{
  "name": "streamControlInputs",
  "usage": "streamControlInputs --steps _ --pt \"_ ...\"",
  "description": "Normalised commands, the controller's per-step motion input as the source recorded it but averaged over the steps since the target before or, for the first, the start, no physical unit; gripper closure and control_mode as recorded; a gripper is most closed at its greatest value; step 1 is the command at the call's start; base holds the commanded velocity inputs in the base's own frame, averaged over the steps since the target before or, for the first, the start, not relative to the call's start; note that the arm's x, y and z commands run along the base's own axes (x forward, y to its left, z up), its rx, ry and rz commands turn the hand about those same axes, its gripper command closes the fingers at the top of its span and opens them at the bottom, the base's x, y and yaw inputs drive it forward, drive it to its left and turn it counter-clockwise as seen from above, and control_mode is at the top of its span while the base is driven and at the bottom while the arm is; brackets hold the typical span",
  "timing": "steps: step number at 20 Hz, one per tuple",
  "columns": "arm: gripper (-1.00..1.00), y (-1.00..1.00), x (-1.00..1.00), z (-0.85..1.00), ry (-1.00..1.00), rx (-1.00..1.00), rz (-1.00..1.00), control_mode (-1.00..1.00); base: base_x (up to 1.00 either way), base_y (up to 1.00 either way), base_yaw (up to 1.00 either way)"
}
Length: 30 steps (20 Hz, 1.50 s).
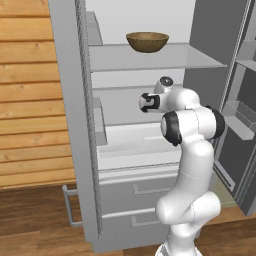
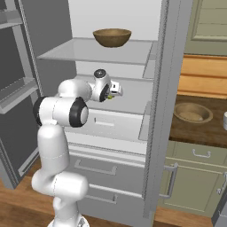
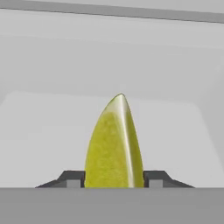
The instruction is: Grab a lemon wedge from the fridge and one ice cube from the ice bowl, and put them in the glass of lemonade.
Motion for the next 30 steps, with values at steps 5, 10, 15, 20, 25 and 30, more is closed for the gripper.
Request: streamControlInputs --steps 5,10,15,20,25,30 --pt "1.00 0.00 -0.01 -0.02 0.03 0.00 0.00 -1.00 0.00 0.00 0.00" --pt "1.00 -0.03 -0.83 0.22 -0.02 0.05 0.00 -1.00 0.00 0.00 0.00" --pt "1.00 -0.03 -1.00 0.04 -0.13 0.10 0.00 -1.00 0.00 0.00 0.00" --pt "1.00 -0.06 -1.00 0.39 -0.04 0.08 0.00 -1.00 0.00 0.00 0.00" --pt "1.00 -0.16 -1.00 0.64 0.00 0.08 0.00 -1.00 0.00 0.00 0.00" --pt "1.00 -0.01 -1.00 0.90 0.04 0.02 -0.04 -1.00 0.00 0.00 0.00"
